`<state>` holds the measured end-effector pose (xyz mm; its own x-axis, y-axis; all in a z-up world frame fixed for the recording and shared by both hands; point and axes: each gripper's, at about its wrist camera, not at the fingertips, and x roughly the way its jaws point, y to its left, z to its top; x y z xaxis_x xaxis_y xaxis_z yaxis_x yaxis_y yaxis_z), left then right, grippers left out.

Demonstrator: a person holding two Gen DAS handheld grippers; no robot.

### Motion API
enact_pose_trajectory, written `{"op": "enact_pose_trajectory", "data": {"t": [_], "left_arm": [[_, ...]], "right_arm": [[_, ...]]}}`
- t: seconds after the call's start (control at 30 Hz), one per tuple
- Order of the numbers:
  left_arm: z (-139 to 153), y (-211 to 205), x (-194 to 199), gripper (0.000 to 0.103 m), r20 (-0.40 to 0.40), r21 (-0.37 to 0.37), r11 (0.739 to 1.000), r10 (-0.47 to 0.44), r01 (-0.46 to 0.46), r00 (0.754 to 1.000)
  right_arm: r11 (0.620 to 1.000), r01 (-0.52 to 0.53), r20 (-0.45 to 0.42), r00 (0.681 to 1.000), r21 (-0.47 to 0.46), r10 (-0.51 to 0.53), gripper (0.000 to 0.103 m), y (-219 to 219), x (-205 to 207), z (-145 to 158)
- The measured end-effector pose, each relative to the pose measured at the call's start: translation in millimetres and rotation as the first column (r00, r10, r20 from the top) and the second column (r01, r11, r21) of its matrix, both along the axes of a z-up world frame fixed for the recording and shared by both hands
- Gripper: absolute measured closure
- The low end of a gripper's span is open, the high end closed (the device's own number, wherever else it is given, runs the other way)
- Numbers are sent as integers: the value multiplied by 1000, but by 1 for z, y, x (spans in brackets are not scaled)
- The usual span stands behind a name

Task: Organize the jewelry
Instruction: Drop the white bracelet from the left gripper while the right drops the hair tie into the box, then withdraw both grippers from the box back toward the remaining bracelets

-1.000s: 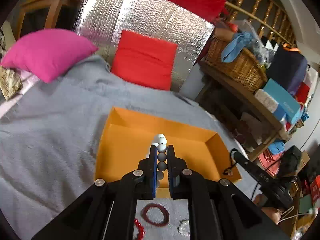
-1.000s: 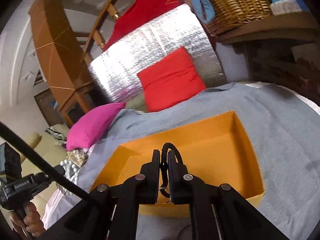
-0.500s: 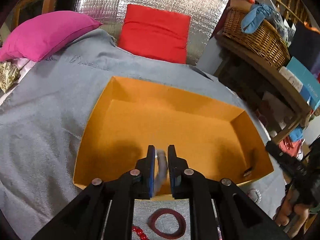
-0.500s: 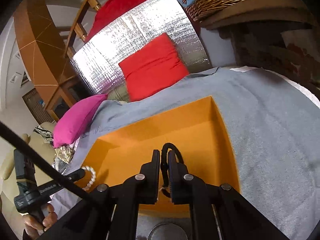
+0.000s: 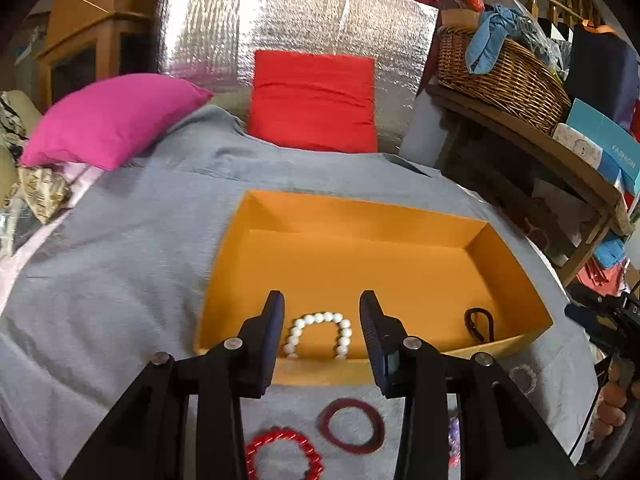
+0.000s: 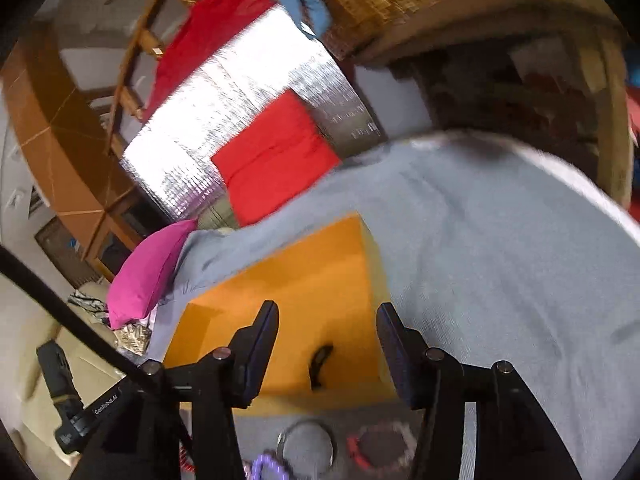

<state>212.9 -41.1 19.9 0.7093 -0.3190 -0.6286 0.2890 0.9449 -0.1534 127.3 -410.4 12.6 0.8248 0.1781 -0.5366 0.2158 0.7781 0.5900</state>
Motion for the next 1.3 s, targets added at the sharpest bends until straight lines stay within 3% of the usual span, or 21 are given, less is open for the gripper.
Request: {"op": "enact_pose_trajectory", "data": {"t": [0.13, 0.23, 0.37, 0.53, 0.63, 0.73, 0.83, 1.0, 1.13, 1.3], "left_arm": [[3, 13, -13, 57, 16, 2, 999, 37, -37, 999], [2, 20, -21, 56, 33, 37, 998, 43, -44, 999], [0, 29, -26, 56, 46, 73, 996, 43, -46, 998], [-2, 44, -28, 56, 32, 71, 996, 56, -59, 998], [-3, 50, -35, 56, 32, 81, 996, 46, -48, 998], [-4, 52, -39, 55, 35, 101, 994, 42, -46, 998], [-7, 53, -42, 55, 26, 102, 994, 40, -42, 999], [-9, 34, -54, 54, 16, 102, 994, -28, 26, 999], [-15, 17, -69, 54, 3, 117, 991, -73, 72, 997], [-23, 1, -88, 54, -11, 136, 982, -131, 131, 991]], "right_arm": [[994, -30, -38, 999, 107, 35, 48, 8, -4, -14], [997, -23, -83, 996, 69, 29, 48, 20, 5, -20], [1000, -10, -40, 999, 24, 11, 48, 25, 17, -18], [999, -26, -59, 998, -21, 25, 49, 35, 38, -25], [996, 22, -44, 999, -82, -26, 48, 39, 34, -18], [995, 75, -34, 996, -67, -78, 48, 32, 14, -10], [991, 123, -79, 989, -54, -127, 49, 25, -4, -14], [999, 30, -134, 991, 27, -26, 49, 36, 11, -35], [999, 10, -116, 993, -52, -16, 44, 52, 30, -30], [998, -8, -98, 995, -70, 1, 44, 51, 41, -30]]}}
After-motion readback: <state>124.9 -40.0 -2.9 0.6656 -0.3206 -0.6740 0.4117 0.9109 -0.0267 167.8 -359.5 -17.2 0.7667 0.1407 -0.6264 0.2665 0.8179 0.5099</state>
